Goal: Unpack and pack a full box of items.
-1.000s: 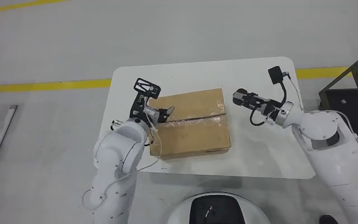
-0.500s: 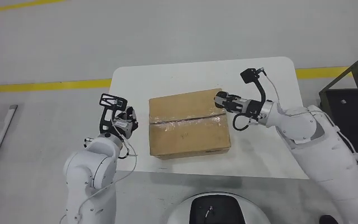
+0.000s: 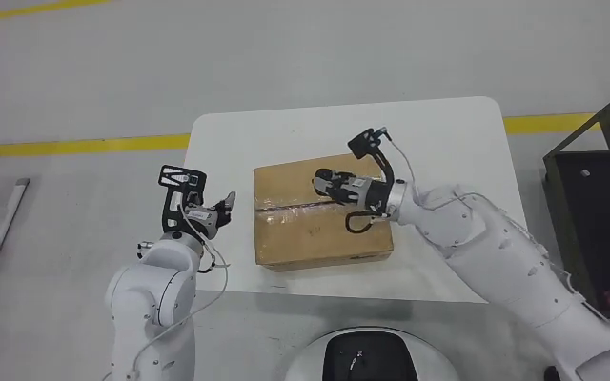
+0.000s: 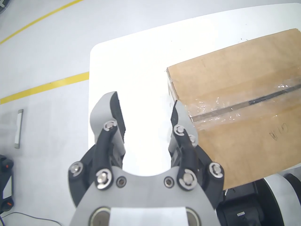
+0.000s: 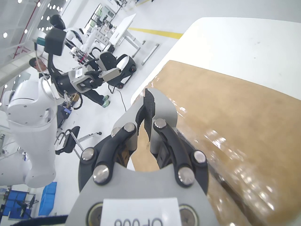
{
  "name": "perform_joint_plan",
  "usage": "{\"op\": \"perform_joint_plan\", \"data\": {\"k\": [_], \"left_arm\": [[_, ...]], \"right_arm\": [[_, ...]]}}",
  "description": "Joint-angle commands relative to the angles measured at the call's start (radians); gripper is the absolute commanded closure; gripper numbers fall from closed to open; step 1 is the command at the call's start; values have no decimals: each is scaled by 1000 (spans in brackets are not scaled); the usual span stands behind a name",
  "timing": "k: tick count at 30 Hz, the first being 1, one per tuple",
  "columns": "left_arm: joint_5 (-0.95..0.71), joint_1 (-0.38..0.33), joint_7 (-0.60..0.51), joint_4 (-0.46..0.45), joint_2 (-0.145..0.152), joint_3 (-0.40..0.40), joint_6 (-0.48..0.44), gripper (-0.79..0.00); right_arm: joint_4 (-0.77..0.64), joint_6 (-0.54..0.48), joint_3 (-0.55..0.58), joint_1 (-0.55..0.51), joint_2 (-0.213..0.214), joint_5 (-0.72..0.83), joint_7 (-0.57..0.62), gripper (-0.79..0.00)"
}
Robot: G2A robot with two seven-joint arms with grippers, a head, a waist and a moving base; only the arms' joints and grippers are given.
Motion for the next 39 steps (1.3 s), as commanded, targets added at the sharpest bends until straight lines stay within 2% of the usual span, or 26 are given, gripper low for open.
{"op": "perform_joint_plan", "data": {"k": [1,10,16,21,29,39], "left_arm": [[0,0,0,0,0,0,0,-785],[0,0,0,0,0,0,0,-785],[0,0,0,0,0,0,0,-785],[0,0,0,0,0,0,0,-785],[4,17,54,9,4,5,10,-785],[-3,3,80,15,7,10,83,-785]], "right_arm": [[53,-15,-76,55,-28,25,-18,0],[257,-58,-284,212,-146,33,-65,0],[384,-65,-346,266,-209,49,-82,0],[460,-74,-363,289,-243,42,-87,0],[509,-84,-334,283,-254,21,-79,0],[429,-69,-231,208,-209,-45,-32,0]]}}
